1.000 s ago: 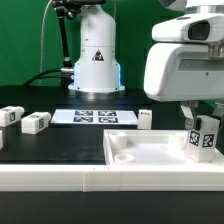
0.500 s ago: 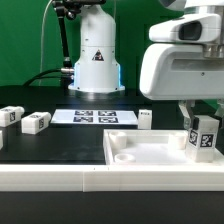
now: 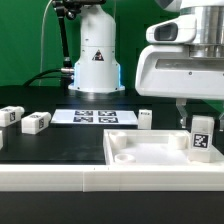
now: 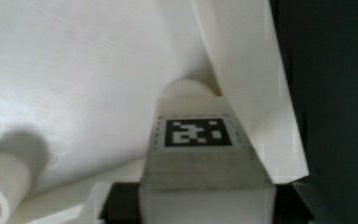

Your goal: Assemble one leg

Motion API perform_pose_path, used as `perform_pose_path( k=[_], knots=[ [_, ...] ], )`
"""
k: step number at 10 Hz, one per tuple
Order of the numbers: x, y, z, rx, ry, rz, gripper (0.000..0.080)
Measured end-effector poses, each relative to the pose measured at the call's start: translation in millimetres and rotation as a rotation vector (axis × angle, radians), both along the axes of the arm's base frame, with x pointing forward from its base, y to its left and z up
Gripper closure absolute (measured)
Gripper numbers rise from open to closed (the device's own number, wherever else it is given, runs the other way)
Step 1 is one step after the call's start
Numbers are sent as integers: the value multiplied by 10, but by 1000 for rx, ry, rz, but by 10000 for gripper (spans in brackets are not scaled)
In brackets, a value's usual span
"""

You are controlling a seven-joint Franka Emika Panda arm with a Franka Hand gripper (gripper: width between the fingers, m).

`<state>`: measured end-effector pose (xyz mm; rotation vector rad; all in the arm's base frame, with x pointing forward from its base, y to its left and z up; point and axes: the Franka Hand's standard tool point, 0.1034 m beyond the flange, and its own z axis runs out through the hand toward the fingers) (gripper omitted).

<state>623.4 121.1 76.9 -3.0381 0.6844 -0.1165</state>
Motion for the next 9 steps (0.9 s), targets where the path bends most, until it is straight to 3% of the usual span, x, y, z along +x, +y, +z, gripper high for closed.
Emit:
perform_pose_path(
  k=[5,7,8,9],
  knots=[
    [6,-29,-2,52,5,-455,509],
    [6,-30,-3,53,6,-467,509],
    [4,-28,-8,52,6,-461,443],
    [4,-32,-8,47,5,-401,443]
  ],
)
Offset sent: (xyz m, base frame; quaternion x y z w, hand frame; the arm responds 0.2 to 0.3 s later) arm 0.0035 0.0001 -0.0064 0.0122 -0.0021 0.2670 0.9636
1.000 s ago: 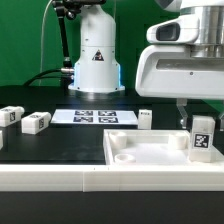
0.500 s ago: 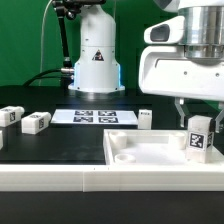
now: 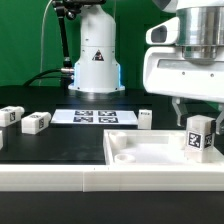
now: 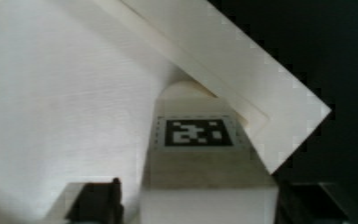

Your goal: Assemble one leg

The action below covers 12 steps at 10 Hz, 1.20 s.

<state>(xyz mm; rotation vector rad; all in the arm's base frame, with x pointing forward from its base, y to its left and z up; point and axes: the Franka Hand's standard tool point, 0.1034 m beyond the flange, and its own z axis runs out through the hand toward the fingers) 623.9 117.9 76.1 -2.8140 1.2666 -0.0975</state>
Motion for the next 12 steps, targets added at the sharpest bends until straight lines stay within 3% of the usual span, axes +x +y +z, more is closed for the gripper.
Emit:
perform_pose_path(
  k=[1,2,9,12],
  knots=[
    [-2,2,1,-3,3,24,242],
    [3,3,6,-10,0,113,178],
    [-4,3,-11,-65,-12,767,150],
    [-7,28,-12,-111,-8,1041,150]
  ],
)
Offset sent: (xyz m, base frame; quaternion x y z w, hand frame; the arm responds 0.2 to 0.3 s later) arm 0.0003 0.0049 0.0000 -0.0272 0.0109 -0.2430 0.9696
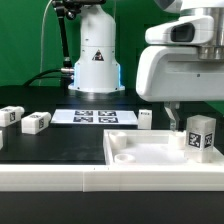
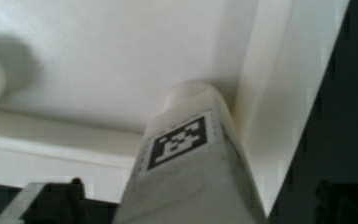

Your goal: Assemble one leg

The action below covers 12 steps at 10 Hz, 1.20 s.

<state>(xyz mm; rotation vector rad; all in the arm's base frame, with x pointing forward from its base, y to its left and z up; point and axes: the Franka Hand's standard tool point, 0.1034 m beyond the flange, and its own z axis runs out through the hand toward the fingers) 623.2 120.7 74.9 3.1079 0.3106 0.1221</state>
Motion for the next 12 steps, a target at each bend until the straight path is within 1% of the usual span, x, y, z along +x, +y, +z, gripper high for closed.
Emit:
perform_pose_path(
  k=[1,2,3,5,7,8,9,10,12],
  knots=[
    [12,-7,9,-4,-2,45,150],
    [22,-32,14,-20,-2,144,150],
    [27,-52,14,-26,-2,206,150],
    [31,-61,14,-34,-5,260,150],
    [31,-62,14,-34,-5,256,412],
    [26,-59,11,-33,-2,257,412],
    [26,-60,11,-31,-3,234,507],
    [26,-60,11,-31,-3,235,508],
    [24,-55,10,-11,-4,58,507]
  ],
)
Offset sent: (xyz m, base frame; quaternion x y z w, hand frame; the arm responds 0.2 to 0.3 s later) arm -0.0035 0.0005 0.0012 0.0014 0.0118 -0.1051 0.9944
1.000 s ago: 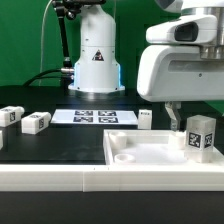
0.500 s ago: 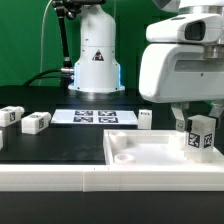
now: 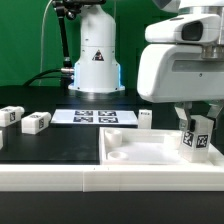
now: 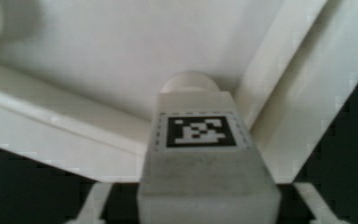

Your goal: Assemble one leg

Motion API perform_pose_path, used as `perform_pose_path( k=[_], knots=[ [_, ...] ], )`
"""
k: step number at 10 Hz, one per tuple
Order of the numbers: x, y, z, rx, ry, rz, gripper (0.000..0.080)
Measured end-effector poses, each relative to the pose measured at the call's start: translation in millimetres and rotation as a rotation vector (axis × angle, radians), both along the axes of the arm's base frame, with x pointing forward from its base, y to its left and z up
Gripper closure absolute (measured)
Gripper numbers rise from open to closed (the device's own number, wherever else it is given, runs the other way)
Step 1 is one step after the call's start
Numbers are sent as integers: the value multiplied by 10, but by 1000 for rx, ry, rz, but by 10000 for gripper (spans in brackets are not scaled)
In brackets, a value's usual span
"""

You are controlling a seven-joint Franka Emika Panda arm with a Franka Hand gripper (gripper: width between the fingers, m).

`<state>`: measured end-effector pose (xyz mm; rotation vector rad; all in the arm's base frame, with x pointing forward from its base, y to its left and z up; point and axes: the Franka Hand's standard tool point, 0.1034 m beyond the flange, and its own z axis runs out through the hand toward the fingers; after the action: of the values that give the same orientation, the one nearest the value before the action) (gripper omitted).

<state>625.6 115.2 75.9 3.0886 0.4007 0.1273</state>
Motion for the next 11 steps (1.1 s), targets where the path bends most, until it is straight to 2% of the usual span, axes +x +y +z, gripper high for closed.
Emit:
perform_pose_path(
  k=[3,5,8,11],
  knots=[
    [4,-32,-1,55,5,-287,507],
    [-3,-24,-4,76,7,-496,507],
    [-14,-41,-10,87,-5,-717,505],
    [-29,-155,-8,68,-7,-866,496]
  ],
)
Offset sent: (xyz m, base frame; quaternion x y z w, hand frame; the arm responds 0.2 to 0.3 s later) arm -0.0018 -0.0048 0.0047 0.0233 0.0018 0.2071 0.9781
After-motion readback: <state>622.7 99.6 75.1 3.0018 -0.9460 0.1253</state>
